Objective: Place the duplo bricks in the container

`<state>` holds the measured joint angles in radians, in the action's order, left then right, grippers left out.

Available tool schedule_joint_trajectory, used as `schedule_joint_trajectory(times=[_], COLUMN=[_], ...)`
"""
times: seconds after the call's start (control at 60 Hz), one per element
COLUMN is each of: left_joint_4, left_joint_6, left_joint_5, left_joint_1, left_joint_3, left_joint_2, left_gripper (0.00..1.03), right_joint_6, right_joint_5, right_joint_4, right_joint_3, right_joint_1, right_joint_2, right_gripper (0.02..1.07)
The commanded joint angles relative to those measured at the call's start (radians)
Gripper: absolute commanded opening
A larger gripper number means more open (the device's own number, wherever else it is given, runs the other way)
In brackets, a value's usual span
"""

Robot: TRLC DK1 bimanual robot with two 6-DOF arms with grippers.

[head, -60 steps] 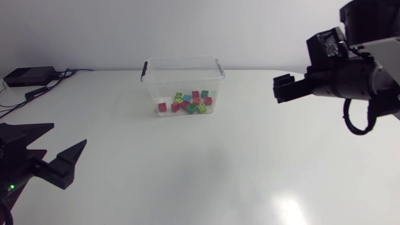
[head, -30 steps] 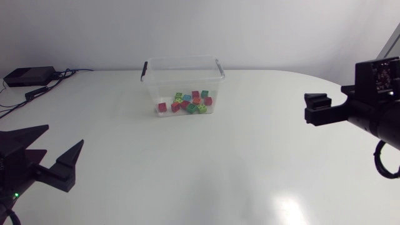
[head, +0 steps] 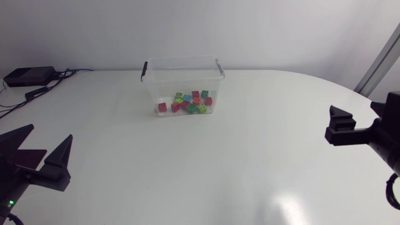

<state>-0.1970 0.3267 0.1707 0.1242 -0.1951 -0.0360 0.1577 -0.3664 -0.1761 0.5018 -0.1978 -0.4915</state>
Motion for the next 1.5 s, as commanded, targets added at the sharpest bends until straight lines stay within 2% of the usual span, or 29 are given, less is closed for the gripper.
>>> schedule_joint_trajectory(times=[0.0, 0.883, 1.483], left_joint_4=[0.025, 0.196, 0.197], left_joint_6=[-0.05, -0.326, -0.327], left_joint_5=[-0.016, -0.17, -0.171], left_joint_1=[-0.003, -0.124, -0.124], left_joint_3=[0.037, 0.195, 0.195], left_joint_2=[0.01, 0.036, 0.036], left_gripper=[0.99, 0.99, 0.99], right_joint_6=[0.008, -0.157, -0.158], right_joint_5=[0.015, 0.365, 0.366], right_joint_4=[0.026, 0.176, 0.176], right_joint_3=[-0.058, -0.5, -0.502], right_joint_1=[0.019, 0.197, 0.198], right_joint_2=[0.046, 0.49, 0.492], right_gripper=[1.03, 1.02, 1.02])
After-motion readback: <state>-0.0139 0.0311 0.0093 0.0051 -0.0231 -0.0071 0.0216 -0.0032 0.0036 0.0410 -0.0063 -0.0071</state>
